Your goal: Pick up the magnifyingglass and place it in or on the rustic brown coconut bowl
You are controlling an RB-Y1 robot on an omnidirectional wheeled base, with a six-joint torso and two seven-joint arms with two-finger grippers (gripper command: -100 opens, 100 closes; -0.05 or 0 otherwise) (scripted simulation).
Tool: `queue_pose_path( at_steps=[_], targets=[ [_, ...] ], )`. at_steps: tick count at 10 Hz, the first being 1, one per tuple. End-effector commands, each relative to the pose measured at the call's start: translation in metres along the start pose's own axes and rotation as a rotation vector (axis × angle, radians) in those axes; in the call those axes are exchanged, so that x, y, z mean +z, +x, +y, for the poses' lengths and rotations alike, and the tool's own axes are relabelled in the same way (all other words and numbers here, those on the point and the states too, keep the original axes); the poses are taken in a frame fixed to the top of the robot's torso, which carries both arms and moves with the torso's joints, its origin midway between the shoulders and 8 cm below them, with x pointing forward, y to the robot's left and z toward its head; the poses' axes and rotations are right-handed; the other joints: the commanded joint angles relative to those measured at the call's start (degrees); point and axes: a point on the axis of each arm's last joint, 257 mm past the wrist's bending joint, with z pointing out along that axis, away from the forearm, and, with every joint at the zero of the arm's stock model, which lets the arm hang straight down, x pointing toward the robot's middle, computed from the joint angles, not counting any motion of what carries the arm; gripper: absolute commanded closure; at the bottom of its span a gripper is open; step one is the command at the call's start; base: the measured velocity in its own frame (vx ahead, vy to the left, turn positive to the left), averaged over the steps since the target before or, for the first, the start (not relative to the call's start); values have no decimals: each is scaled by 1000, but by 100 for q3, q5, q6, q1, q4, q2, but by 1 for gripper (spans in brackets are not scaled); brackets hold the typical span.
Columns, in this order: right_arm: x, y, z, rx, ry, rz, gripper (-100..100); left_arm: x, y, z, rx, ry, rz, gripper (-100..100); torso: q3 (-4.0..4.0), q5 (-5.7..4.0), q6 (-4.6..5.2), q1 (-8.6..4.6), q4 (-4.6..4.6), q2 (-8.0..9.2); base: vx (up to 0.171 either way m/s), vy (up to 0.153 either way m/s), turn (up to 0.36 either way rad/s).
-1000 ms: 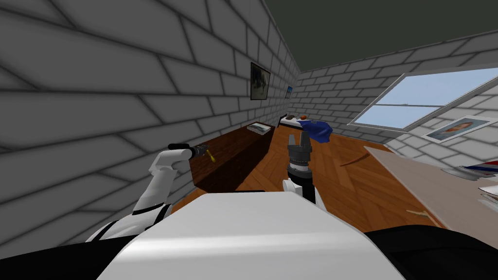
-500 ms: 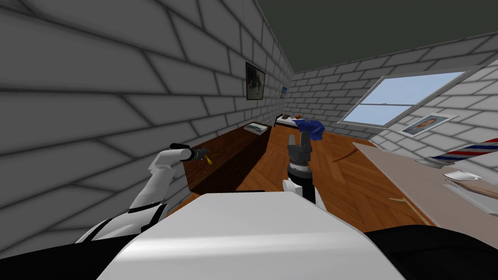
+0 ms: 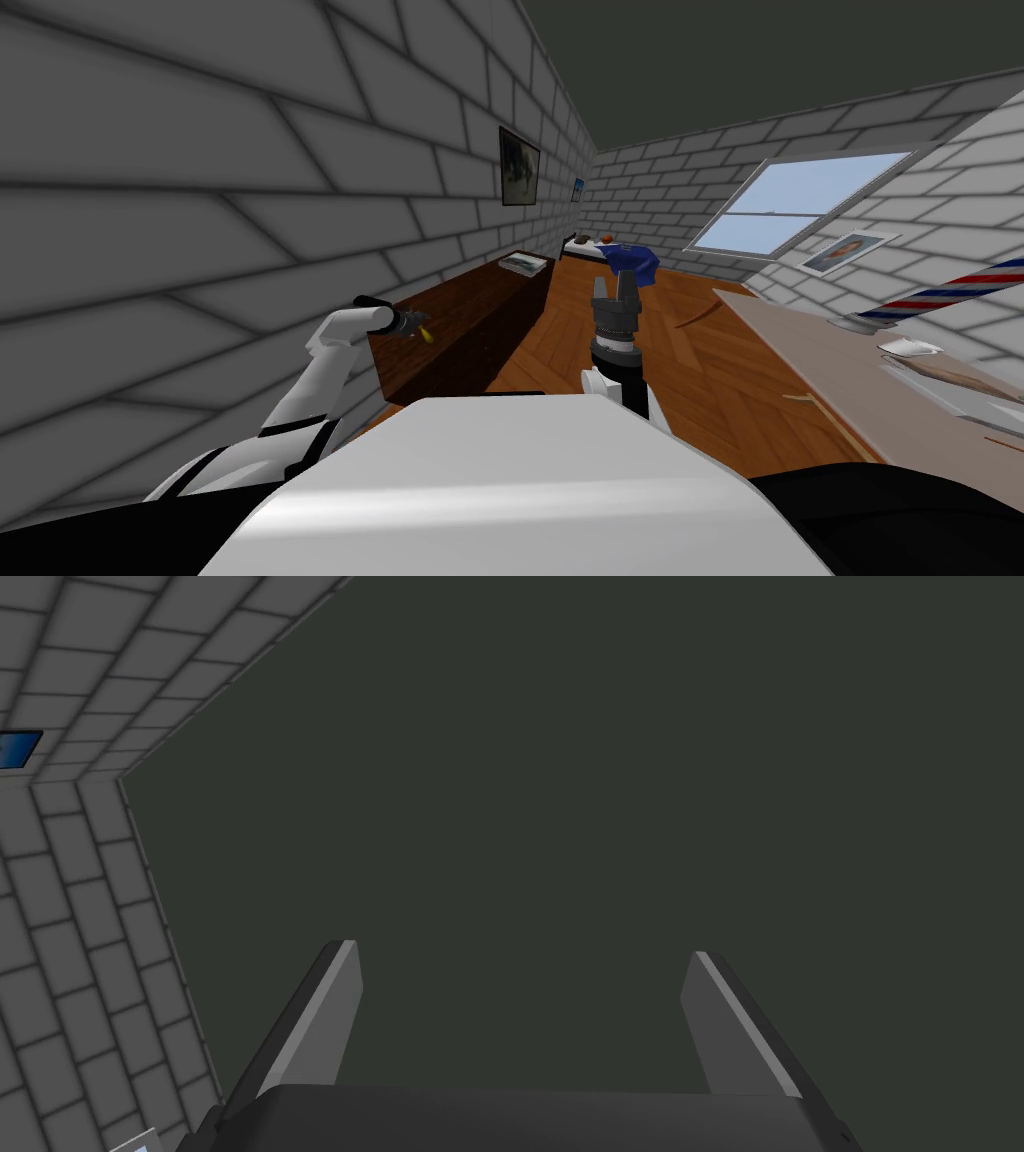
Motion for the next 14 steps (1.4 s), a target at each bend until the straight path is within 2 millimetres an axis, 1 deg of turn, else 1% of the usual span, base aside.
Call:
queue_pose_path(
  at_steps=[1, 2, 4, 5, 6, 10, 11, 12, 13, 14],
  targets=[
    [0, 0, 0, 0, 0, 0, 0, 0, 0, 0, 0, 0, 0, 0, 0, 0, 0, 0, 0, 0, 0, 0, 0],
    [0, 0, 0, 0, 0, 0, 0, 9, 3, 3, -6, -1, -4, -100, 1, -1, 0, -3, 0, 2, 11, 12, -56],
    [0, 0, 0, 0, 0, 0, 0, 18, 6, 6, -12, -4, -8, -100, -2, 1, 1, 3, -1, -3, 16, 25, -53],
    [0, 0, 0, 0, 0, 0, 0, 14, 6, 5, -10, -4, -5, -100, -2, 1, 1, 6, -1, -4, 7, 13, -10],
    [0, 0, 0, 0, 0, 0, 0, 15, 6, 4, -11, -3, -7, 100, -1, 0, 0, 2, 0, -1, 0, 0, 0],
    [0, 0, 0, 0, 0, 0, 0, 14, 3, 2, -18, 4, -12, 100, -11, -5, 12, -8, -13, -8, 1, 0, 4],
    [0, 0, 0, 0, 0, 0, 0, 14, 3, 3, -18, 3, -12, 0, -11, -4, 13, -8, -13, -9, 0, 0, 0],
    [0, 0, 0, 0, 0, 0, 0, 7, 2, 2, -5, -1, -3, 100, -11, -4, 13, -8, -13, -10, -11, -18, 43],
    [0, 0, 0, 0, 0, 0, 0, 2, 0, 0, -1, 0, -1, 100, -8, -6, 9, -14, -11, -4, -18, -31, 66],
    [0, 0, 0, 0, 0, 0, 0, 4, 1, 2, -4, 2, -5, 100, -3, -8, 6, -19, -8, 2, -8, -13, 17]
  ],
)
